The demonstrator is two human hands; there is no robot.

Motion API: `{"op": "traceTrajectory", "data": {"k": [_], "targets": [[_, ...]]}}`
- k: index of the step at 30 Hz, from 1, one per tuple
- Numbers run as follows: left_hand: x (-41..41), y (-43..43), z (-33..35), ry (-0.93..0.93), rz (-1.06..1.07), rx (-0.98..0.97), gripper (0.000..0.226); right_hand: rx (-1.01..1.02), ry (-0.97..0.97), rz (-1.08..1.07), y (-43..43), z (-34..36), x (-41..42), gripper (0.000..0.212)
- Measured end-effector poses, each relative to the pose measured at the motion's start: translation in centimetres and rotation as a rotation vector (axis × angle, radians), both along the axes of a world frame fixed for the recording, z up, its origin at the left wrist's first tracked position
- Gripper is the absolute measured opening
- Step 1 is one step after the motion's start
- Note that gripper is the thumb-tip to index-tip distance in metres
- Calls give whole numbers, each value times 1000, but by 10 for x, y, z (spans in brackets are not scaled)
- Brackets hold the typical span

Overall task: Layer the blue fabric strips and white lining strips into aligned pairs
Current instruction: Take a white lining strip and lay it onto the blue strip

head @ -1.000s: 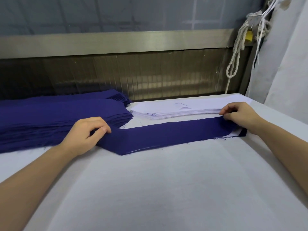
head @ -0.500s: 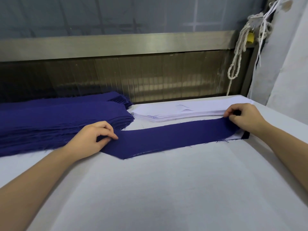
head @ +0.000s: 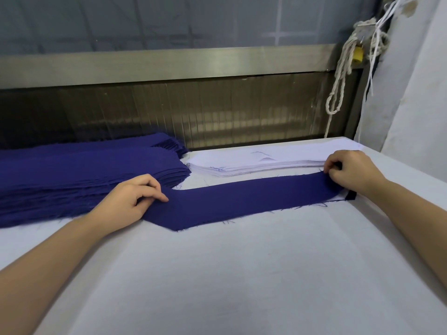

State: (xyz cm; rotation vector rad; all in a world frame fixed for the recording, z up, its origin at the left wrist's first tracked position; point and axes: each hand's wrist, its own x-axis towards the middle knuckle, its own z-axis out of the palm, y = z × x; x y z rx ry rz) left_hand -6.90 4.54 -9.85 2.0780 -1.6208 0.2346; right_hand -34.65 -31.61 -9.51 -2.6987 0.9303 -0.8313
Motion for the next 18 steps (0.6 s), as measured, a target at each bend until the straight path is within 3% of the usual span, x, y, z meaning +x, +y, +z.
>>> {"op": "traceTrajectory", "data": {"k": [8,18], "targets": [[0,0,-3,-23,13,56,24,97,185,-117,-6,1,0,22],[4,-1,-6,-34,40,84,19,51,71,-146,-11,0,0,27]]}}
